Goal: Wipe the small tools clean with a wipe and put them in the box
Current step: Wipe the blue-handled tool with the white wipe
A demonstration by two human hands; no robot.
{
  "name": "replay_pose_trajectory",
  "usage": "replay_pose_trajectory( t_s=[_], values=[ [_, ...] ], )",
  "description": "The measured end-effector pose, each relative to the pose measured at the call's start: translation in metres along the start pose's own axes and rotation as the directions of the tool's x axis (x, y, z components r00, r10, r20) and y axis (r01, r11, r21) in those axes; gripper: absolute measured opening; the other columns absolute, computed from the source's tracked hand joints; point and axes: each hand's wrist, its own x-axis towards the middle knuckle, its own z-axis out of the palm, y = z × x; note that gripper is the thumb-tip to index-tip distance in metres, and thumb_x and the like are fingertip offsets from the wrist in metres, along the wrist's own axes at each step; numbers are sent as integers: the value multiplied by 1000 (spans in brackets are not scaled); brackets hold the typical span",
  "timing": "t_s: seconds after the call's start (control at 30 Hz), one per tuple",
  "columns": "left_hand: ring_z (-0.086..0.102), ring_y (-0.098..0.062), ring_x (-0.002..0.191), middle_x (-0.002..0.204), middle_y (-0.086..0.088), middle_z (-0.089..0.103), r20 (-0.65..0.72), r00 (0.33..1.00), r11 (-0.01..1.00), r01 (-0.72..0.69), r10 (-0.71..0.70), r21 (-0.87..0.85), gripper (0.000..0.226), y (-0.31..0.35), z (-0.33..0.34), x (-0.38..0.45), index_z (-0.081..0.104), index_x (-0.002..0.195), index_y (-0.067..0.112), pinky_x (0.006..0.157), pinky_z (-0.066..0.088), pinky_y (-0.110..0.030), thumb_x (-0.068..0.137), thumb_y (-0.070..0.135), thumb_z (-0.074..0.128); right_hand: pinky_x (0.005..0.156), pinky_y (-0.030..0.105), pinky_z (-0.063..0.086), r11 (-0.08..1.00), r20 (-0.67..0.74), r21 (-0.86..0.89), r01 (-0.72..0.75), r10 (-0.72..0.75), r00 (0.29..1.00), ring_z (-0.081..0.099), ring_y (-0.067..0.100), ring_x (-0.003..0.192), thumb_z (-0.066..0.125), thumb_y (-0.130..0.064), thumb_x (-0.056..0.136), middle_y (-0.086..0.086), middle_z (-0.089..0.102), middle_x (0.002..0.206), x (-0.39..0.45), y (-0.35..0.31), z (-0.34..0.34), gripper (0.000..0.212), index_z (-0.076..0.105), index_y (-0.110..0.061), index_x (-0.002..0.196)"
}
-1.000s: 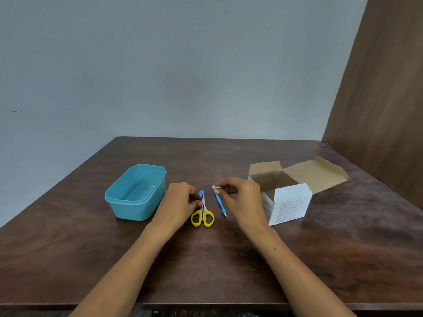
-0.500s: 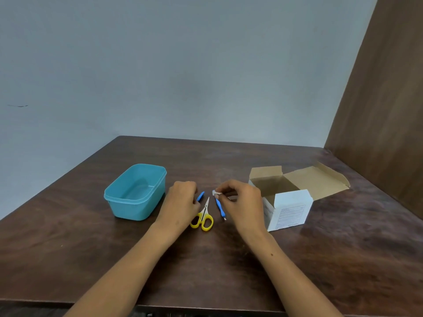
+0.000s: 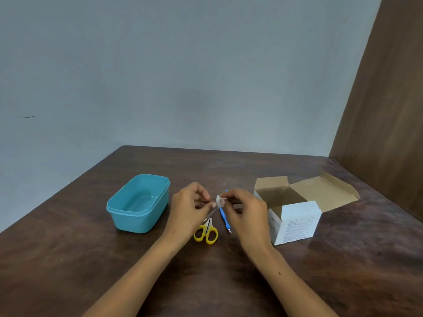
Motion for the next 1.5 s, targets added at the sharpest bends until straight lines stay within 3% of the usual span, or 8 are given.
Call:
replay_pose_trajectory(
  t_s=[0.27, 0.43, 0.6, 0.77, 0.97, 1.13, 1.4, 1.5],
  values=[
    [70, -11, 70, 71, -2, 71, 15, 999, 994, -38, 40, -100, 28, 2, 2, -1, 56, 69, 20, 62, 58, -25, 69, 11, 81, 65, 15, 53, 1000, -35, -23, 19, -20, 999, 62, 5, 73, 74, -4, 77, -6, 63, 85, 2, 2, -1, 14, 72, -17, 82],
    [70, -8, 70, 71, 1, 71, 17, 999, 995, -40, 41, -88, 29, 1, -3, -2, 56, 69, 19, 64, 58, -26, 69, 5, 81, 66, 20, 55, 999, 2, -20, 43, -43, 999, 64, 7, 74, 75, -3, 75, -3, 69, 85, -1, 0, -1, 16, 74, -17, 84],
    [71, -11, 71, 71, -2, 72, 24, 997, 993, -73, 75, -89, 29, 1, -4, -5, 54, 69, 19, 66, 59, -31, 71, 3, 78, 63, 5, 47, 1000, -89, -10, -21, 20, 996, 61, 5, 70, 72, -2, 77, -1, 69, 84, 3, 1, -7, 14, 74, -14, 83],
    [69, -11, 69, 72, -3, 70, 23, 994, 993, -104, 105, -55, 31, 3, -5, -4, 53, 68, 22, 65, 59, -32, 72, 2, 77, 64, 10, 49, 999, -11, -55, 2, -2, 1000, 62, 9, 72, 74, -1, 76, 1, 68, 86, 1, 0, -4, 16, 75, -14, 86],
    [71, -8, 70, 73, -5, 72, 44, 993, 991, -101, 106, -92, 32, 5, -6, -6, 51, 67, 21, 68, 60, -36, 74, 1, 75, 64, 3, 45, 998, -90, -1, -65, 64, 994, 60, 4, 72, 72, -4, 79, -2, 67, 85, 4, -2, -10, 12, 75, -14, 84],
    [70, -14, 71, 74, -8, 71, 39, 992, 990, -117, 120, -77, 29, 4, -8, -5, 53, 68, 20, 67, 59, -41, 74, 2, 75, 64, 3, 45, 999, -44, 25, -46, 47, 998, 61, -1, 70, 74, -1, 76, -4, 67, 80, 2, -6, -9, 13, 75, -13, 81],
    [71, -6, 72, 73, -3, 72, 48, 991, 986, -115, 121, -117, 33, 7, -11, -10, 51, 67, 21, 67, 58, -27, 75, 1, 75, 61, -1, 40, 991, -137, 44, -127, 132, 982, 60, -4, 68, 75, -5, 76, -7, 66, 73, 5, -8, -15, 10, 75, -15, 80],
    [70, -11, 71, 73, -6, 72, 37, 991, 986, -122, 127, -111, 33, 6, -13, -10, 50, 67, 22, 66, 59, -30, 75, 1, 74, 63, 0, 42, 994, -80, 66, -87, 93, 992, 64, 1, 66, 75, -4, 75, -6, 67, 75, 3, -11, -12, 11, 75, -14, 78]
  ],
)
